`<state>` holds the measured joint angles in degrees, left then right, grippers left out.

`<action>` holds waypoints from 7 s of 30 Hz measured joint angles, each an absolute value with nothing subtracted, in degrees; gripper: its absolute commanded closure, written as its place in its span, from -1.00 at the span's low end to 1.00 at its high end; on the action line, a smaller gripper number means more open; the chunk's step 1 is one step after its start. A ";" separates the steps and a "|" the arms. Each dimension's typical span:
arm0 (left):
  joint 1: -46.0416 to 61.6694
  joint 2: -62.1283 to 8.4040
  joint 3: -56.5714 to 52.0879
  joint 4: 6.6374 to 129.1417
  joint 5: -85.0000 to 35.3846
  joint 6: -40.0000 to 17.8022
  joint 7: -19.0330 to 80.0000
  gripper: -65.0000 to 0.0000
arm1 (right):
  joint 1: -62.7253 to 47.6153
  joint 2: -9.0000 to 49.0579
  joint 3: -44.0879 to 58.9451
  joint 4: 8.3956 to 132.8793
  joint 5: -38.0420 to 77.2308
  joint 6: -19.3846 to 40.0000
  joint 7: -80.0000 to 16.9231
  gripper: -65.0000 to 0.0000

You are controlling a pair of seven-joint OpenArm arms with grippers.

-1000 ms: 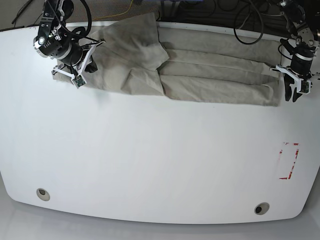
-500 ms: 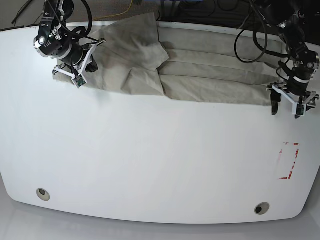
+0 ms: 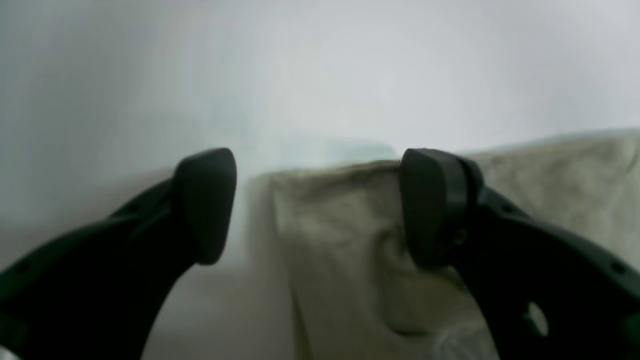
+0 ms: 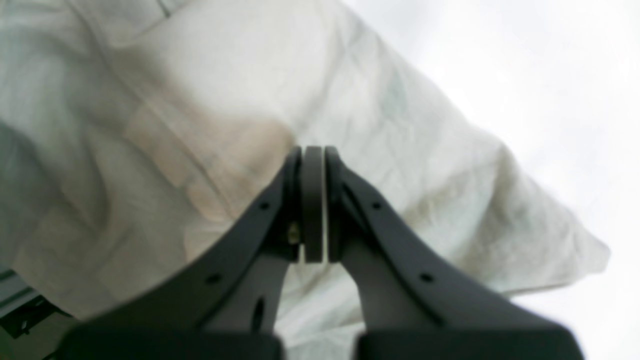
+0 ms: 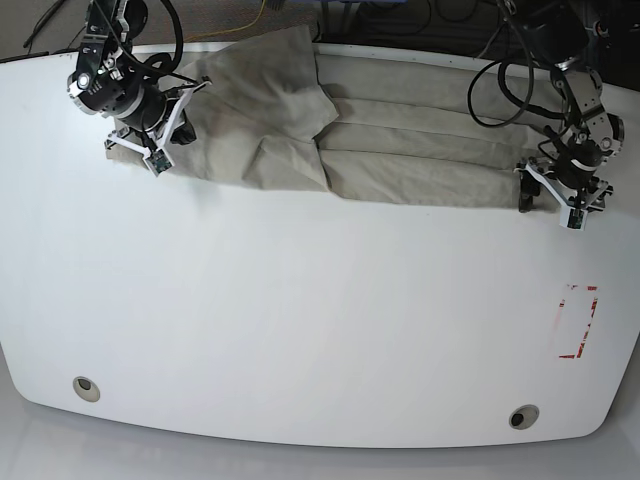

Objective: Layout the t-shirt on the table in an organized manner, then fold the t-shirt properly

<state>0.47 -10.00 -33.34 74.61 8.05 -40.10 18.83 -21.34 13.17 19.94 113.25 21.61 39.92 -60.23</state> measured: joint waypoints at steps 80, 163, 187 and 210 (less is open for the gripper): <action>14.11 -9.37 -38.04 98.19 7.62 -40.45 18.83 0.93 | -21.30 12.99 19.94 111.68 21.58 39.92 -60.23 1.00; 21.82 -7.81 -43.51 103.61 -0.99 -40.23 20.47 -0.33 | -18.17 7.16 14.94 101.93 24.21 40.10 -58.87 1.00; 27.90 -6.87 -43.18 100.47 -0.45 -40.14 21.43 1.00 | -17.67 7.14 14.96 101.89 24.18 40.10 -59.09 1.00; 24.77 -9.34 -34.81 88.05 2.68 -39.29 14.96 1.00 | -16.40 6.96 16.73 100.71 23.88 40.27 -58.96 1.00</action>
